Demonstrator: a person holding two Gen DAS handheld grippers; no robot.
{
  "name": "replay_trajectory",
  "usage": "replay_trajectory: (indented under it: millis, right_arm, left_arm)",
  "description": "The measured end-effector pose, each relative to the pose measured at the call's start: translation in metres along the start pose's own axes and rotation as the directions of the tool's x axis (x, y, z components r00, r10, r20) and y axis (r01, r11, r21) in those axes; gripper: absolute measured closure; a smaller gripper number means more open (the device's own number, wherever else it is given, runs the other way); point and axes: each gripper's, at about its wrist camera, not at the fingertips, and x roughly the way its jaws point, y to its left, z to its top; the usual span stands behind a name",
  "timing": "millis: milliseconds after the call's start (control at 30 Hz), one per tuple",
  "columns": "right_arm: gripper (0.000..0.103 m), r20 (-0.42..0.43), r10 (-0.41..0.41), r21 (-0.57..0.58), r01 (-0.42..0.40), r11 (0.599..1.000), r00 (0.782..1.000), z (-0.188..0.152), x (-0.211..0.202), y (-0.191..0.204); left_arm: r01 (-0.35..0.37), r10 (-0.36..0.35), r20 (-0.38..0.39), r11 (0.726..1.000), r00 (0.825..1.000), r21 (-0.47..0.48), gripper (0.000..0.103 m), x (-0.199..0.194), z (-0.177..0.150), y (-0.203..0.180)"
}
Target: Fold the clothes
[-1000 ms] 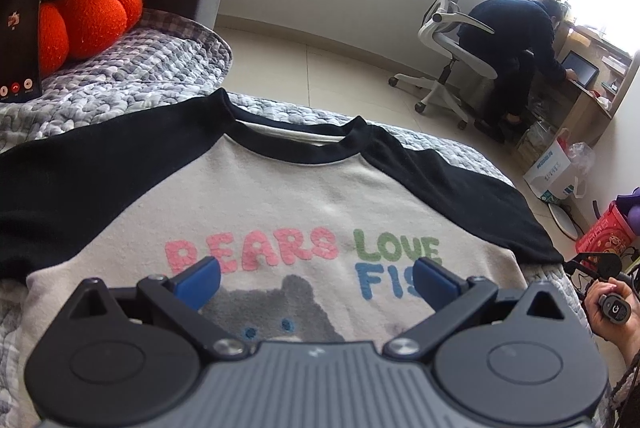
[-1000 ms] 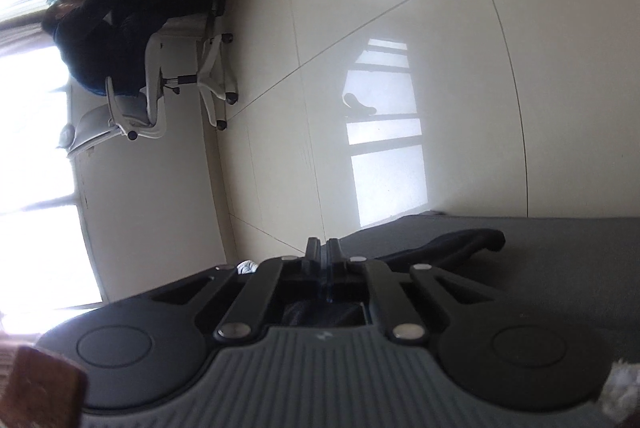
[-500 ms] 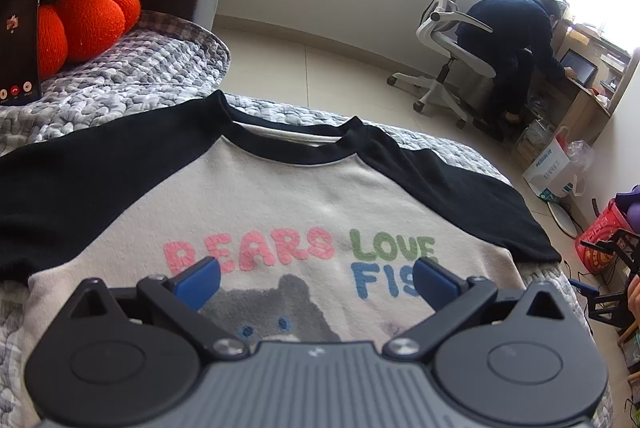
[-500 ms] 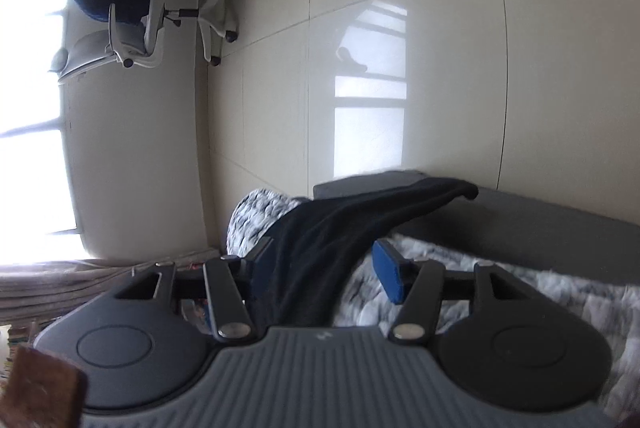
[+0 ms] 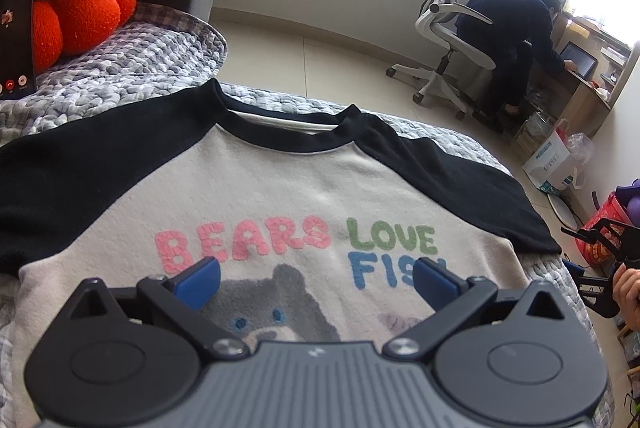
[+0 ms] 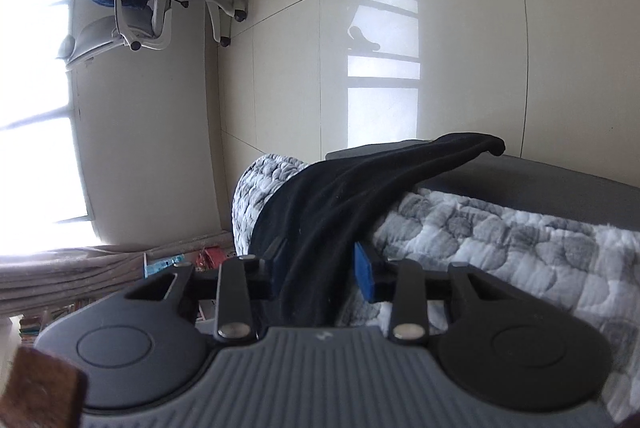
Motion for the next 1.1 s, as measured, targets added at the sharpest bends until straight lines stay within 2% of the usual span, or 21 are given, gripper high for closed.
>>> replay_trajectory:
  millis: [233,300,367,500,633,800,933,1100]
  right_arm:
    - [0.068,0.068,0.035,0.017,-0.037,0.999,0.997,0.002,0.006,-0.005]
    - [0.072,0.096,0.046,0.027,-0.049,0.998,0.994,0.003,0.009,-0.009]
    - [0.084,0.117,0.044,0.052,-0.05,0.997,0.992,0.006,0.015,-0.017]
    - [0.091,0.163,0.039,0.104,-0.057,0.993,0.986,0.008,0.023,-0.034]
    - [0.095,0.245,0.07,0.024,-0.078,0.997,0.967,0.002,0.01,-0.02]
    - [0.096,0.305,0.17,-0.154,-0.127,0.98,0.937,-0.013,-0.011,0.015]
    - [0.096,0.296,0.245,-0.241,-0.177,0.954,0.923,-0.029,-0.022,0.035]
    - [0.096,0.238,0.332,-0.323,-0.249,0.913,0.913,-0.049,-0.029,0.057]
  left_arm:
    - [-0.003,0.003,-0.002,1.0,1.0,-0.004,0.001,0.001,0.001,0.0]
    - [-0.004,0.004,-0.001,1.0,1.0,-0.008,0.001,0.001,0.001,0.001]
    - [-0.005,0.005,0.001,1.0,1.0,-0.013,0.001,0.001,0.002,0.002]
    - [-0.01,0.01,0.007,1.0,1.0,-0.025,0.001,0.0,0.002,0.006]
    - [-0.016,0.016,0.017,0.999,1.0,-0.043,0.001,-0.002,0.005,0.011]
    - [-0.013,0.015,0.031,0.998,0.999,-0.064,0.001,-0.006,0.009,0.017]
    - [-0.01,0.013,0.035,0.998,0.999,-0.067,0.001,-0.008,0.011,0.019]
    - [-0.012,0.015,0.037,0.997,0.999,-0.07,0.001,-0.01,0.012,0.021]
